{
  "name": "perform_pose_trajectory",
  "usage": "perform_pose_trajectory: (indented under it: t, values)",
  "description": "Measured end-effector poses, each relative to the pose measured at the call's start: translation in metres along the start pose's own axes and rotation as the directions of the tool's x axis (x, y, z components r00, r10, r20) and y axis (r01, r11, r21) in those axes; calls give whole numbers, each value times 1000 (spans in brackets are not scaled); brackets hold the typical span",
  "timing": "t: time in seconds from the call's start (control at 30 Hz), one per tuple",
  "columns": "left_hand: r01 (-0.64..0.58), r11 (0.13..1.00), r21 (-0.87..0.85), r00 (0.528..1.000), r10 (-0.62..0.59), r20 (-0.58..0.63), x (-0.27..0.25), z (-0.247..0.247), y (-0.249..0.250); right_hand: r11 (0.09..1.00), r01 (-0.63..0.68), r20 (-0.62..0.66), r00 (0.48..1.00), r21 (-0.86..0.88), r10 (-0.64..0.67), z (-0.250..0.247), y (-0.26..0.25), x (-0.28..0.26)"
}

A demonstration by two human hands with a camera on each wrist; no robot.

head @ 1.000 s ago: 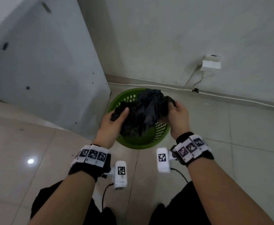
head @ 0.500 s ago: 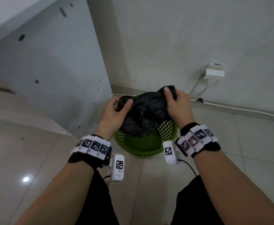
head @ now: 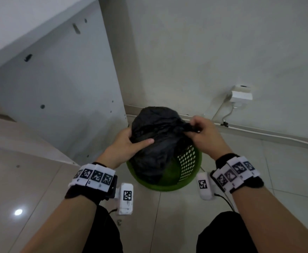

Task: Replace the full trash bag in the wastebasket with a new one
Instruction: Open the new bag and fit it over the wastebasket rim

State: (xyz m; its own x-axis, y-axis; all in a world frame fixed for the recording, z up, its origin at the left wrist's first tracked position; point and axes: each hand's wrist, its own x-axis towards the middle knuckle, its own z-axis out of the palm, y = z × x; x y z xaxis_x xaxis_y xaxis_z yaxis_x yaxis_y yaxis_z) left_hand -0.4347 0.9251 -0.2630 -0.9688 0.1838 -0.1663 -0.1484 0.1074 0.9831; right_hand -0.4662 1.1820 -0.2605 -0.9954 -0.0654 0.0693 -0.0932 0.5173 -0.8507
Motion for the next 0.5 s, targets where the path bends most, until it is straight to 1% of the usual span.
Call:
perform_pose_trajectory:
  t: [0.03, 0.1, 0.17, 0.2, 0.23, 0.27, 0.3, 0.33, 0.37, 0.4, 0.43, 0.47, 0.5]
  values:
    - [17, 999, -42, 1000, -18, -10, 2, -3, -3, 999, -46, -80, 996, 24, 48, -6, 4, 4]
    - [57, 996, -74, 997, -60, -48, 4, -6, -8, 994, -96, -227, 968, 55, 106, -15, 7, 11]
    - [93, 994, -54, 985, -100, -139, 6, -9, -10, 987, -146, -377, 912, 74, 163, -22, 7, 16]
    - [110, 993, -49, 975, -117, -187, 7, -11, -12, 981, -169, -430, 882, 95, 194, -27, 7, 18]
    - [126, 990, -60, 966, -137, -217, 7, -13, -12, 974, -207, -453, 862, 94, 227, -30, 7, 22]
    - [134, 987, -84, 961, -150, -231, 7, -14, -12, 963, -264, -440, 858, 60, 263, -32, 7, 24]
    - [136, 984, -113, 957, -160, -241, 7, -15, -10, 950, -312, -393, 872, 16, 293, -33, 4, 24]
    - [123, 982, -146, 955, -157, -253, 7, -15, -6, 951, -308, -329, 900, -15, 286, -29, 0, 20]
    - [110, 978, -178, 953, -154, -261, 7, -13, -2, 972, -232, -271, 939, -39, 213, -24, -7, 15]
    - [95, 972, -214, 954, -150, -260, 9, -10, 3, 993, -104, -211, 973, -61, 89, -17, -16, 7]
    - [92, 967, -238, 954, -154, -257, 11, -6, 9, 996, 43, -119, 992, -80, -52, -8, -26, -2]
    - [86, 964, -252, 956, -151, -250, 12, -1, 16, 978, 177, 15, 984, -107, -176, 3, -37, -12]
    - [83, 962, -260, 957, -149, -248, 14, 3, 22, 947, 290, 153, 951, -141, -268, 14, -46, -19]
